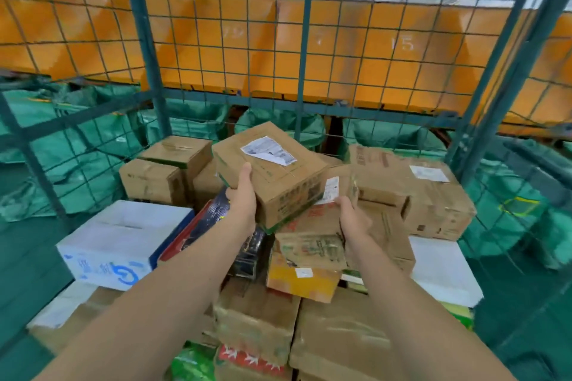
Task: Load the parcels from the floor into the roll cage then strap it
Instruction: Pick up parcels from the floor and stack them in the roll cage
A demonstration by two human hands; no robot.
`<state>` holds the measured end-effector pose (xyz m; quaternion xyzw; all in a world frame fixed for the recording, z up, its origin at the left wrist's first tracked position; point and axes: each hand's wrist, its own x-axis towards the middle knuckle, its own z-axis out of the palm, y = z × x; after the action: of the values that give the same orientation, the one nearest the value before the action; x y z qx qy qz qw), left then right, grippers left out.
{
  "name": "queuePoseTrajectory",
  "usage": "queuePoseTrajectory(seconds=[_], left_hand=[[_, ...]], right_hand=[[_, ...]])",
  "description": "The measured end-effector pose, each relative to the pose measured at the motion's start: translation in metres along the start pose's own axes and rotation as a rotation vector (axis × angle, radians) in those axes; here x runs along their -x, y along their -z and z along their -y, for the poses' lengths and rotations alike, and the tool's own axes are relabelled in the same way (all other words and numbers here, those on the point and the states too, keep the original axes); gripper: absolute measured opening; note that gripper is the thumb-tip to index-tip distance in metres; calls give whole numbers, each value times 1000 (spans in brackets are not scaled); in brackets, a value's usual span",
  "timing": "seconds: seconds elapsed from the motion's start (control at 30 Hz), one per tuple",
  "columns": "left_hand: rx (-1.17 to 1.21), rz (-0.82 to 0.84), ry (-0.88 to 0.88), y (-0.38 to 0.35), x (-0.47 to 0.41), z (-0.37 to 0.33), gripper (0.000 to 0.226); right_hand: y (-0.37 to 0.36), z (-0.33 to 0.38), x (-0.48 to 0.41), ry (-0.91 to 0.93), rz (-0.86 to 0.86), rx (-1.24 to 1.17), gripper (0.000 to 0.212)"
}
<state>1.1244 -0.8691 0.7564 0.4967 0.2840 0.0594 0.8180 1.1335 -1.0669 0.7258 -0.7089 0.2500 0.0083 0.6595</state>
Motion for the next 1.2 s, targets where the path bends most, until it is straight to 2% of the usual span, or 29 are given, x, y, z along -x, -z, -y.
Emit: queuePoseTrajectory(seconds=[0.2,0.33,0.37,0.43,0.5,0.53,0.6,0.73,0.83,0.87,0.9,0.93,0.97,1.03,1.07,1.1,1.2], left_hand=[[9,-25,-3,-1,-19,1,95],[-38,-18,-18,-3,-20,0,92],[-57,-9,-18,-3,-19,-1,90],[-83,20,-11,-5,-16,-3,94],[-124,82,3,-7,-19,-4,110],[-143,115,0,-10,-22,-3,115],[-178,188,-7,-20,-23,0,114],[-215,376,-21,-50,6,5,96],[-252,484,-23,-76,26,16,70],[-267,510,-19,-86,31,21,67],[-290,536,-2,-94,35,27,68],[-306,572,15,-103,40,33,71],[-316,607,30,-111,44,40,71],[-349,668,57,-127,56,54,64],[-362,691,75,-134,63,62,60],[-375,709,88,-140,70,70,54],[-388,751,172,-158,94,90,56]], right_hand=[[-10,-1,-22,23,76,13,60],[-19,-19,-71,17,142,-2,76],[-20,-29,-94,25,161,9,73],[-15,-27,-95,21,185,-2,53],[-2,-17,-75,21,191,-10,30],[5,-4,-50,23,181,-14,28],[17,9,-32,47,163,-65,36],[42,31,2,146,130,-189,56],[64,38,26,223,62,-234,53],[72,38,33,230,50,-247,60],[81,37,38,229,25,-243,76],[92,35,43,204,-16,-237,92],[102,32,51,169,-58,-253,93],[125,20,54,104,-123,-290,66],[136,14,57,70,-147,-321,59],[144,9,60,32,-169,-358,61],[166,-8,61,-21,-239,-467,95]])
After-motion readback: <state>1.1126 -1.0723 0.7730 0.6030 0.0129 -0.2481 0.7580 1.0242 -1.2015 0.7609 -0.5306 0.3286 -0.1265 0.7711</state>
